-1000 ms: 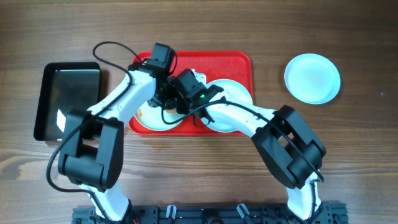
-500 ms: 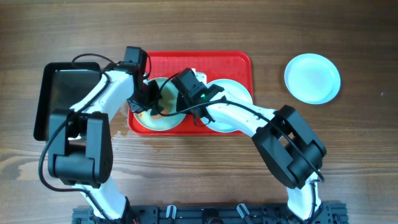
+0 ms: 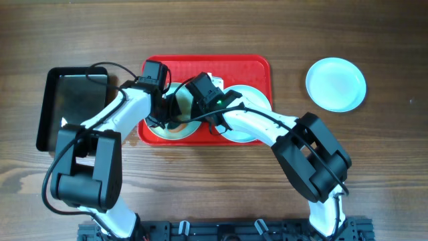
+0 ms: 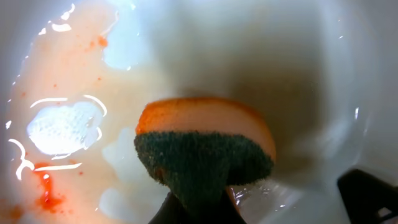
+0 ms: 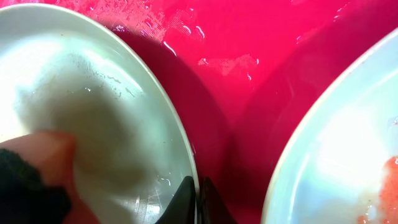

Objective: Clean dirty plates on tray and stack at the side
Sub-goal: 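Keep scrubbing the plate with the left gripper's sponge in circles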

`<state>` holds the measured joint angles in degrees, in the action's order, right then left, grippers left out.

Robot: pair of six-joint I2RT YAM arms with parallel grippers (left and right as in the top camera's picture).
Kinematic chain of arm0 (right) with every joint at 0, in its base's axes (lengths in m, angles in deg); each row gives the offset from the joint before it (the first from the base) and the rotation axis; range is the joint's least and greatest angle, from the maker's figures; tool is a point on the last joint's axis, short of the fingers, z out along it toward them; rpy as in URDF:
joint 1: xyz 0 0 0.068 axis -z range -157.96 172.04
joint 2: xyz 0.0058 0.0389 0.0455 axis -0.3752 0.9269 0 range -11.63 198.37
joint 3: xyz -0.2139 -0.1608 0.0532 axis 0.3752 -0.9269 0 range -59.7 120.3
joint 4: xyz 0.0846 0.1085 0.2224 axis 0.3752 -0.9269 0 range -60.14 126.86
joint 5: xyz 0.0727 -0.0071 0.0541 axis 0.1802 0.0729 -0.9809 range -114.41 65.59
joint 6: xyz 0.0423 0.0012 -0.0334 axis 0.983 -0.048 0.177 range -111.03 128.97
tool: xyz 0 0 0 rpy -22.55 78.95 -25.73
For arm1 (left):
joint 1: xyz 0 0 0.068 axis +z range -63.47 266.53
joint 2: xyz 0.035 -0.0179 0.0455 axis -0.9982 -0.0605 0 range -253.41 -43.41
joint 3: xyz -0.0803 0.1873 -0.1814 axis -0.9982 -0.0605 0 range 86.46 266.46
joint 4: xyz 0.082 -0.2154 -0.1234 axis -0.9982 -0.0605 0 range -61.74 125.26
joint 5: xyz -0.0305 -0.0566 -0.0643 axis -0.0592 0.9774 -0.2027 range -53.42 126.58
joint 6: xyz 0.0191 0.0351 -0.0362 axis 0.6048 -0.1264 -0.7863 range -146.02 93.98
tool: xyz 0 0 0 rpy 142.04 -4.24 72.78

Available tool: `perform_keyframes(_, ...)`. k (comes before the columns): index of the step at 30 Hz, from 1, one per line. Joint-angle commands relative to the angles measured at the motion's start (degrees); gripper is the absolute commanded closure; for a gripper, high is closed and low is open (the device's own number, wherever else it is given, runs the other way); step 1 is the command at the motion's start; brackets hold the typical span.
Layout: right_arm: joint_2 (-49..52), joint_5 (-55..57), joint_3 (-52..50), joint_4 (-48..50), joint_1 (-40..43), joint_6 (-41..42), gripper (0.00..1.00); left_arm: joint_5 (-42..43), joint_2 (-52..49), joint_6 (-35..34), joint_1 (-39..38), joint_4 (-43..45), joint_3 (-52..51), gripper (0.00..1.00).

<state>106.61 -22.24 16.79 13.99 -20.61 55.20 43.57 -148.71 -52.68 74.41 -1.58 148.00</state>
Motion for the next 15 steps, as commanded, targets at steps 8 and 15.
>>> perform_keyframes(8, 1.57, 0.74, -0.17, -0.13, -0.02, 0.24, 0.96, -30.97, -1.84, -2.32, -0.26, -9.33, -1.64, 0.96)
perform_keyframes(15, 1.57, 0.74, -0.17, -0.11, -0.02, 0.26, 0.96, -36.65, -1.29, -2.34, -0.26, -15.41, 7.80, 0.96)
